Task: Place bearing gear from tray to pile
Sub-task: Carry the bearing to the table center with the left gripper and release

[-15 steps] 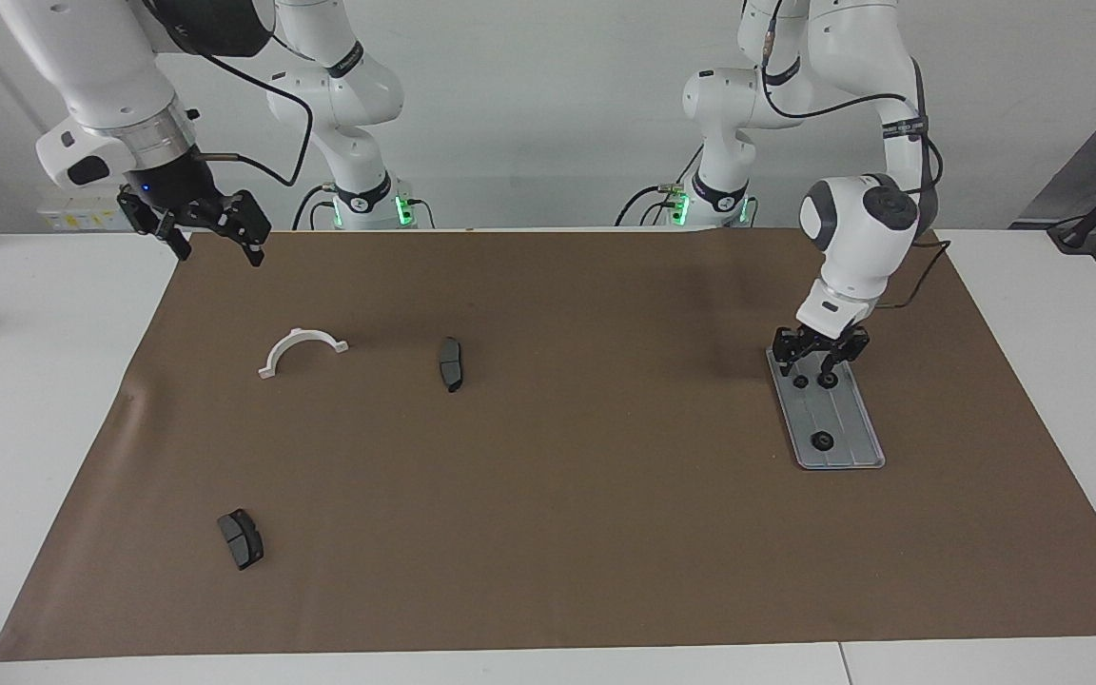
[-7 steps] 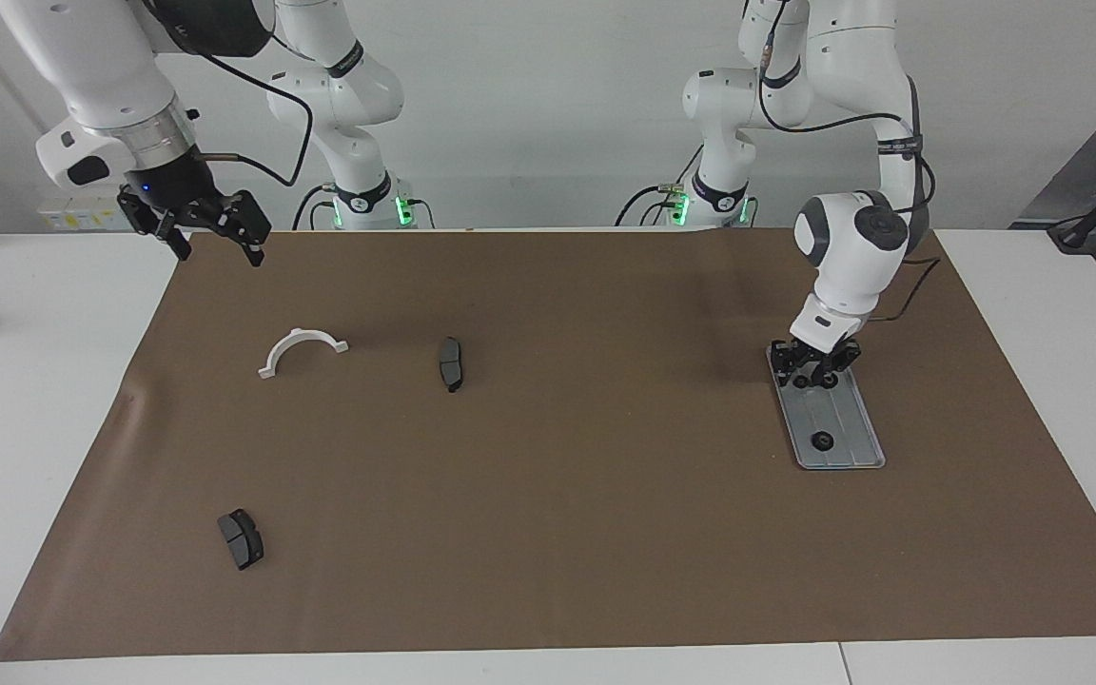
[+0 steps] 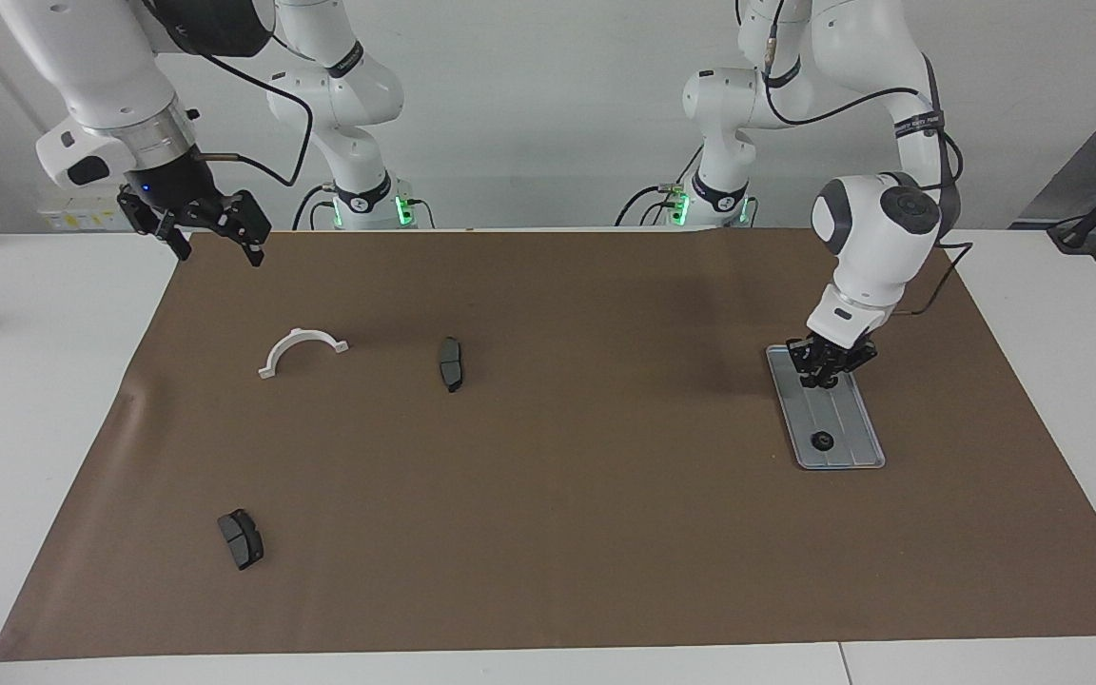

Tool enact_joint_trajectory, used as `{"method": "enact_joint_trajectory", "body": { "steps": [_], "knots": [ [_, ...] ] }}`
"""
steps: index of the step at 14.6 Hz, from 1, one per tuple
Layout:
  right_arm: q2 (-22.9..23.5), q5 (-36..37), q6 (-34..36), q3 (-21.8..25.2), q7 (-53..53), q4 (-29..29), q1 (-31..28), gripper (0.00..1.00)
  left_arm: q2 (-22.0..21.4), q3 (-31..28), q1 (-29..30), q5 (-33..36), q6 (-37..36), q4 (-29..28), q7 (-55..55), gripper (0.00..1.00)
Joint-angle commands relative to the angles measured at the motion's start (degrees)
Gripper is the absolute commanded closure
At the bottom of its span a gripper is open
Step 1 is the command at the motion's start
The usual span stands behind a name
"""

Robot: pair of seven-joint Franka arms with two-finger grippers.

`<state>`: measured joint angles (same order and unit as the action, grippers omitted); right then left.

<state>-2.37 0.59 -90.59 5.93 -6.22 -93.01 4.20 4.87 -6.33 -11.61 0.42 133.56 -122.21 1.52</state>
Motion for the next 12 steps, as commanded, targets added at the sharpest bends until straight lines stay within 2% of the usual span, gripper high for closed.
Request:
{"method": "enact_joint_trajectory", "body": {
  "steps": [1,2,6,12],
  "knots": [
    [-1.2,-0.6,0.2,0.0,-0.5,-1.2,-0.1,0.00,0.9,-0.4,-6.2,-0.8,-1.6,2.8,-4.3,1.00],
    [-1.2,-0.6,0.2,0.0,-0.5,-1.2,-0.1,0.00,1.1,-0.4,-8.5,-0.5,-1.4,3.5,-7.3,1.00],
    [-1.2,-0.6,0.1,-0.1,-0.5,-1.2,-0.1,0.00,7.0,-0.4,-17.3,-0.2,-1.9,10.8,-18.9,1.00],
    [-1.2,-0.6,0.2,0.0,-0.5,-1.2,-0.2,0.00,19.7,-0.6,-27.1,0.1,-2.2,24.5,-30.5,1.00]
  ]
}}
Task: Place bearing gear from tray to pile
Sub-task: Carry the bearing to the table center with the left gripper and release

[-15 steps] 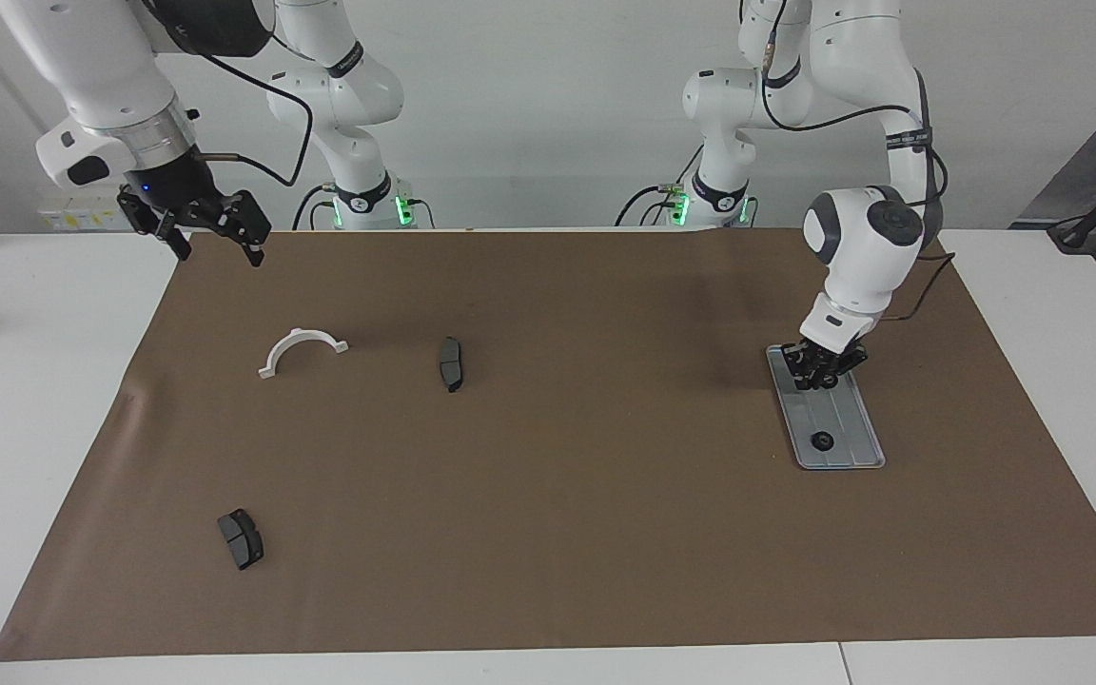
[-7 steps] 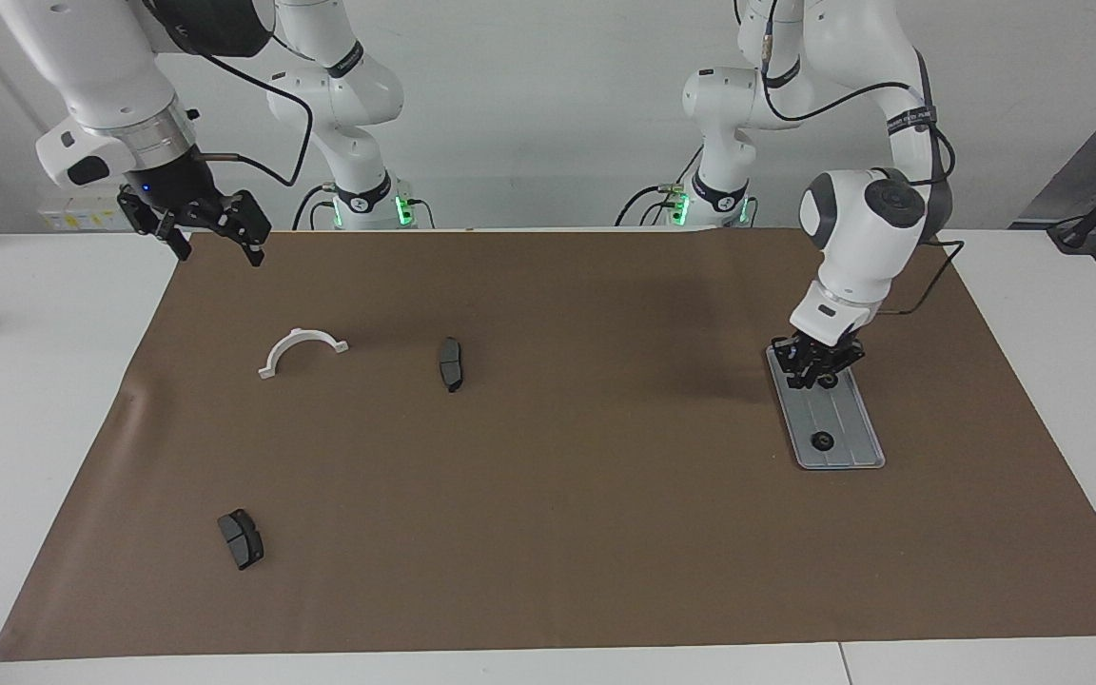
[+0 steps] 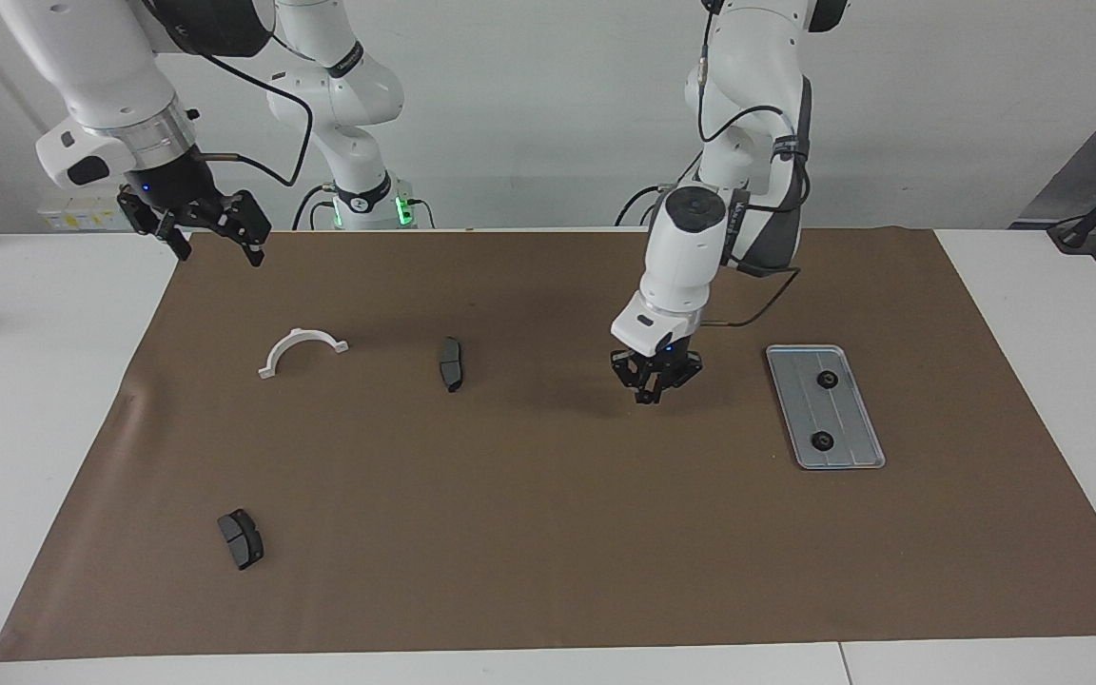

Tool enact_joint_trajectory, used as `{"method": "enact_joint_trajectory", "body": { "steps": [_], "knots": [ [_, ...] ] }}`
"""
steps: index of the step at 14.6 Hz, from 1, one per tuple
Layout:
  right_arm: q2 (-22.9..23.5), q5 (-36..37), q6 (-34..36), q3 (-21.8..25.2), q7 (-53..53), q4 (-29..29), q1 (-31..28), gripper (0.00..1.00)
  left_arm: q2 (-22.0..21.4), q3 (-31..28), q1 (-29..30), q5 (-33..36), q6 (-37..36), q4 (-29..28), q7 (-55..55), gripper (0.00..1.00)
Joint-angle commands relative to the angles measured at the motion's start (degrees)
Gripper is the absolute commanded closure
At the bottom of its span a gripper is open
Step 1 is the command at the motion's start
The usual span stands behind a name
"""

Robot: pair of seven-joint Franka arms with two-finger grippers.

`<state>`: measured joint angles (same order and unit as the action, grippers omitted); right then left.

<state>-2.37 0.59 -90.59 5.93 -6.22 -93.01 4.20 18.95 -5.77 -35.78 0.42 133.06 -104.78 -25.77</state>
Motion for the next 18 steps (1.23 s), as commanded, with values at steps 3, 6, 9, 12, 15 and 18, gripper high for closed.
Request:
{"method": "enact_joint_trajectory", "body": {
  "steps": [3,6,9,12,15,18],
  "knots": [
    [-1.2,-0.6,0.1,0.0,-0.5,-1.3,-0.1,0.00,11.6,-1.2,-5.2,0.0,-0.7,14.3,-6.5,1.00],
    [-1.2,-0.6,0.1,0.0,-0.5,-1.3,-0.1,0.00,12.2,-0.8,-5.8,-0.5,2.6,14.7,-6.6,1.00],
    [-1.2,-0.6,0.1,0.0,-0.5,-1.2,-0.2,0.00,13.6,-0.8,-5.5,-3.0,6.9,14.7,-6.6,1.00],
    [-1.2,-0.6,0.2,0.0,-0.5,-1.2,-0.1,0.00,16.1,-0.8,-5.4,-3.1,10.0,15.0,-6.6,1.00],
    [-1.4,-0.5,0.4,0.0,-0.6,-1.3,-0.2,0.00,18.5,-1.4,-5.2,-3.0,8.3,18.0,-7.4,1.00],
    [-2.3,-0.6,0.1,0.0,-0.3,-2.8,0.0,0.00,17.3,-1.5,-3.9,-2.7,7.3,19.4,-7.3,0.00]
  ]
}}
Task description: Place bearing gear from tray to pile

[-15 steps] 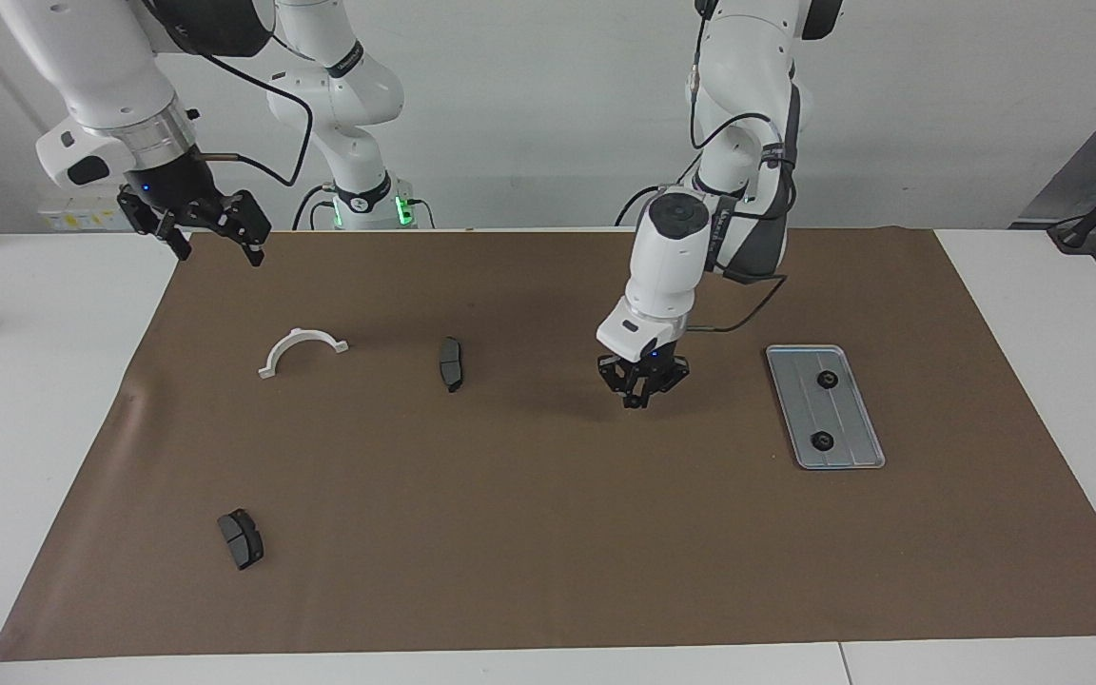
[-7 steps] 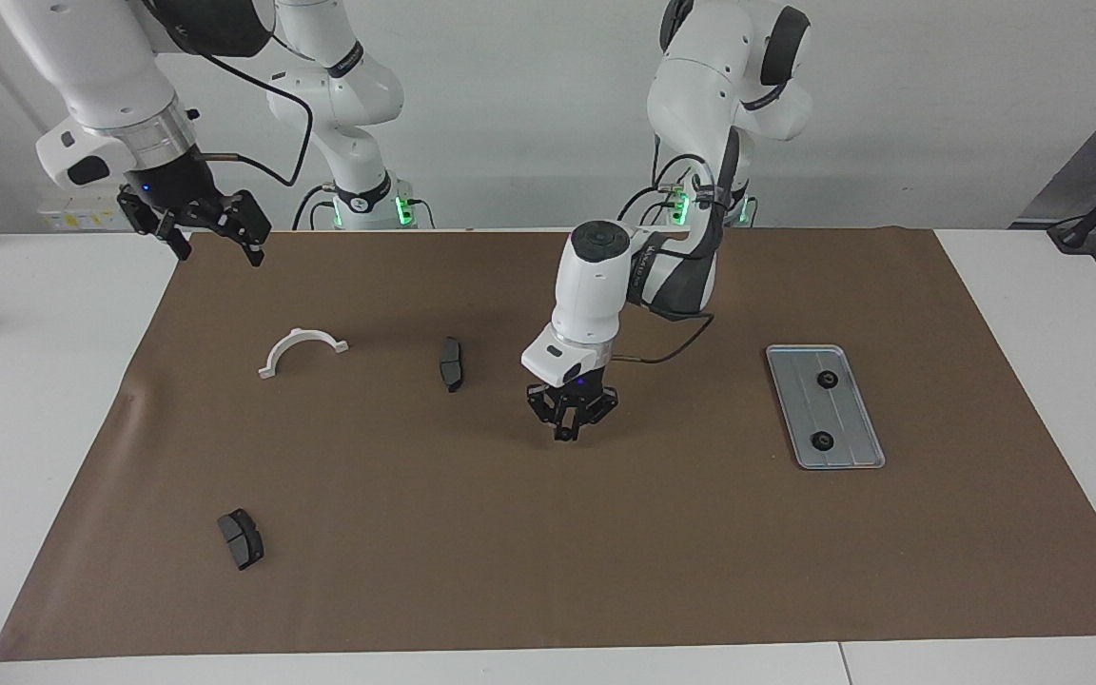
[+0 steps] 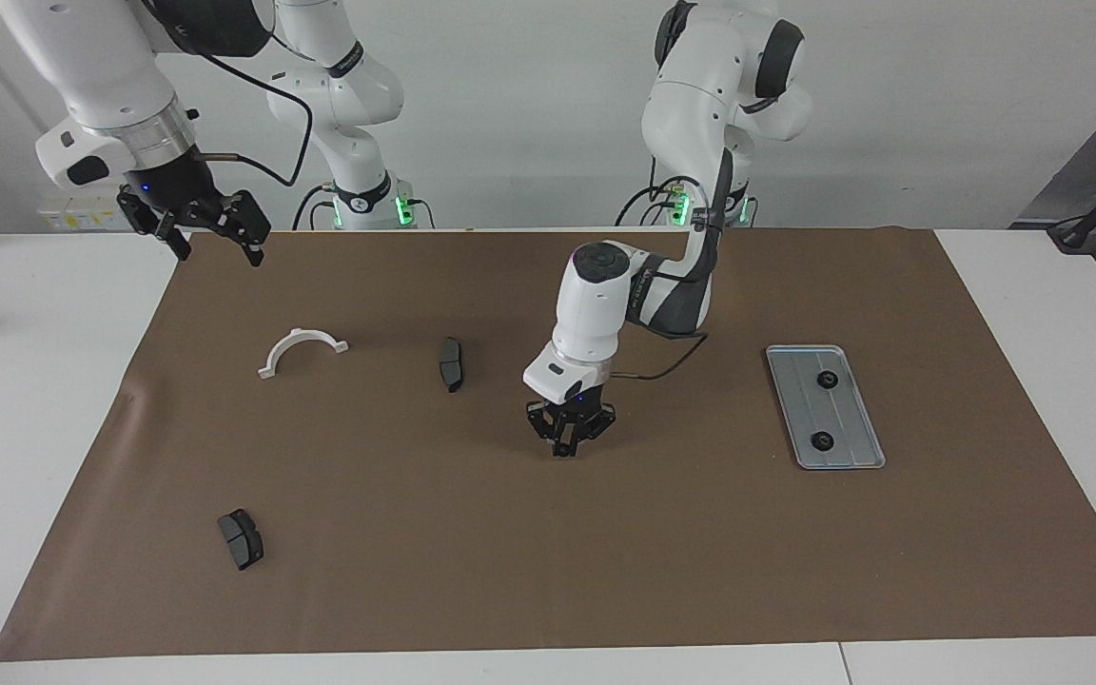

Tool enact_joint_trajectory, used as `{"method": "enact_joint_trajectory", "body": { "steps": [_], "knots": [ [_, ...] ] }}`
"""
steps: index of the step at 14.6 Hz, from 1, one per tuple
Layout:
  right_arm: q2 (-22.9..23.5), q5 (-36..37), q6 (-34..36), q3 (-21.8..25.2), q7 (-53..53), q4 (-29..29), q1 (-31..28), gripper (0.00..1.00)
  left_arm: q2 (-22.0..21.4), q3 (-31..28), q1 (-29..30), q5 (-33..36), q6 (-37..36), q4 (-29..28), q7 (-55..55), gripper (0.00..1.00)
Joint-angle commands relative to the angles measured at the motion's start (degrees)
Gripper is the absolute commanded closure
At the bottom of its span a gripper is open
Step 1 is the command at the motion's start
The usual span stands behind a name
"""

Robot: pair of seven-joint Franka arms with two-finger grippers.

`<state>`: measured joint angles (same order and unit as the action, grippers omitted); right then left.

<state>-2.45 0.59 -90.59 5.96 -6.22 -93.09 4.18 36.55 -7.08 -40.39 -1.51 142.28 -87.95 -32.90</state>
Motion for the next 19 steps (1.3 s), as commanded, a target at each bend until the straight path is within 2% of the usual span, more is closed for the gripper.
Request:
{"method": "enact_joint_trajectory", "body": {
  "steps": [1,4,5,8,11,14,17,19],
  "knots": [
    [-2.3,-0.6,-0.9,-0.2,-0.5,-3.1,0.0,0.00,-1.0,-0.3,0.9,-0.8,-2.0,2.4,-0.2,0.00],
    [-0.5,-0.6,-4.8,-0.2,-0.7,-3.1,0.8,0.00,-4.4,-0.7,2.8,-0.5,-5.4,0.5,0.2,0.00],
    [0.8,-0.7,-7.0,-0.2,-1.1,-3.1,2.9,0.00,-5.7,-0.7,3.4,-0.5,-6.6,-0.6,0.5,0.00],
    [8.7,-0.6,-9.8,-0.2,-5.5,1.7,7.6,0.00,-12.0,-0.7,6.5,-0.4,-7.2,-7.5,5.3,0.00],
    [16.1,-0.6,-16.8,-0.2,-8.0,3.6,11.6,0.00,-19.6,-0.7,10.4,-0.4,-7.3,-16.2,10.3,0.00],
    [23.6,-0.4,-22.4,-1.7,-15.2,7.6,15.6,0.00,-24.2,-0.7,15.8,-0.4,-11.6,-20.5,20.1,0.00],
    [33.9,-0.2,-29.6,-7.5,-20.3,15.4,16.6,0.00,-25.5,-0.7,22.2,-0.4,-16.1,-20.7,27.9,0.00],
    [42.7,0.3,-30.4,-7.5,-24.8,24.3,20.2,0.00,-25.5,-0.7,25.3,-0.5,-13.6,-22.1,31.5,0.00]
  ]
}}
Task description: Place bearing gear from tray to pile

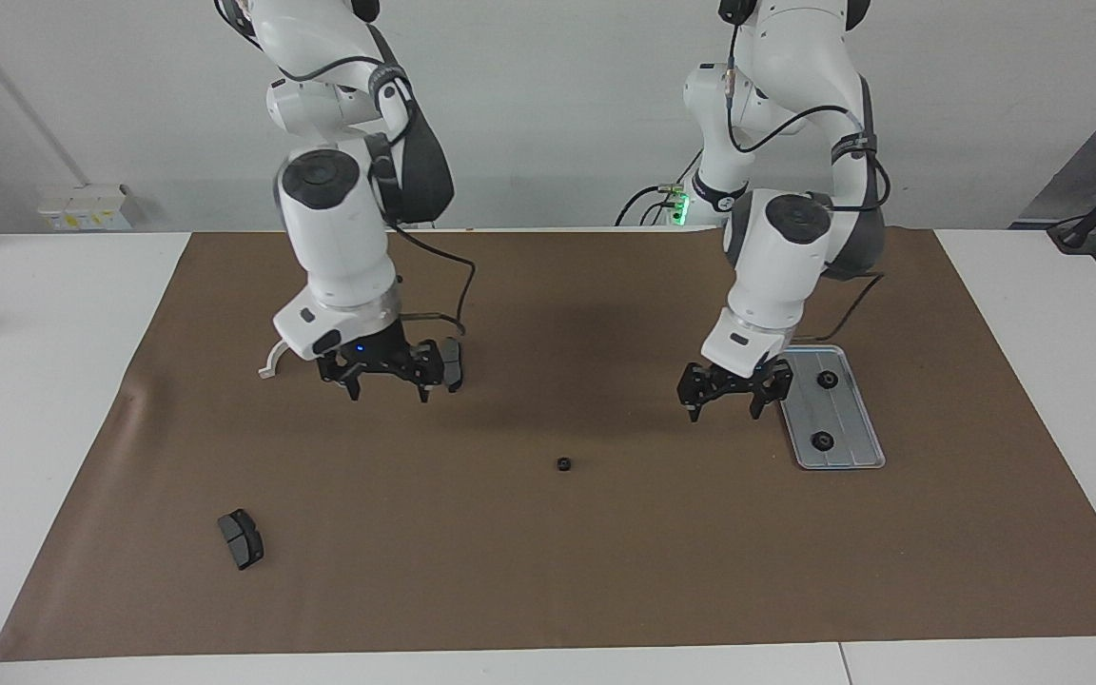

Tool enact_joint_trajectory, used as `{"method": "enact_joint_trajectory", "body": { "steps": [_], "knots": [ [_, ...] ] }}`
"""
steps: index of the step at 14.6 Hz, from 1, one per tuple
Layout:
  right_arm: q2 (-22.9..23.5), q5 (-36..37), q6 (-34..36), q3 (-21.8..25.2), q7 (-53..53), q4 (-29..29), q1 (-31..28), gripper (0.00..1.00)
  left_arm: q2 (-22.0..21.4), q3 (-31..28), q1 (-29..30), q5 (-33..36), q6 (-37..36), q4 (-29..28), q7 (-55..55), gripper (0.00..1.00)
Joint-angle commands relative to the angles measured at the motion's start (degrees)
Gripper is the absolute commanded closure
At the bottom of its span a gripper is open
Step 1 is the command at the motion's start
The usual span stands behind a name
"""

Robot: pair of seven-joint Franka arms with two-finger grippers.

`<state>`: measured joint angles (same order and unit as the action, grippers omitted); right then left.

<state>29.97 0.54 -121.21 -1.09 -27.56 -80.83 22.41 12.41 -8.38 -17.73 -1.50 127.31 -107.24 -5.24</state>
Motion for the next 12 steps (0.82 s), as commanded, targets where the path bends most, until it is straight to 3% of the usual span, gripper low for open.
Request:
{"method": "enact_joint_trajectory", "body": {
  "steps": [1,3,7,9,12],
  "knots": [
    [13.2,1.1,-1.5,-0.4,-4.6,13.8,3.2,0.00,-1.5,0.6,3.5,-0.5,4.1,-4.5,5.8,0.00],
    [14.9,2.8,-6.2,-0.7,-6.0,12.9,5.9,0.00,-1.2,0.6,4.5,-0.5,10.1,-6.6,7.2,0.00],
    [14.8,3.2,-10.4,-0.6,-6.5,9.7,7.6,0.00,3.6,0.6,7.3,-0.5,15.9,-6.0,13.5,0.00],
    [15.6,8.2,-10.7,-0.7,-6.0,8.6,7.0,0.00,5.8,0.6,7.8,-0.5,18.6,-5.9,13.6,0.00],
    [16.2,9.8,-9.2,-0.7,-5.9,8.4,7.8,0.01,6.2,0.7,9.1,-0.7,18.8,-6.9,13.7,0.00]
  ]
}}
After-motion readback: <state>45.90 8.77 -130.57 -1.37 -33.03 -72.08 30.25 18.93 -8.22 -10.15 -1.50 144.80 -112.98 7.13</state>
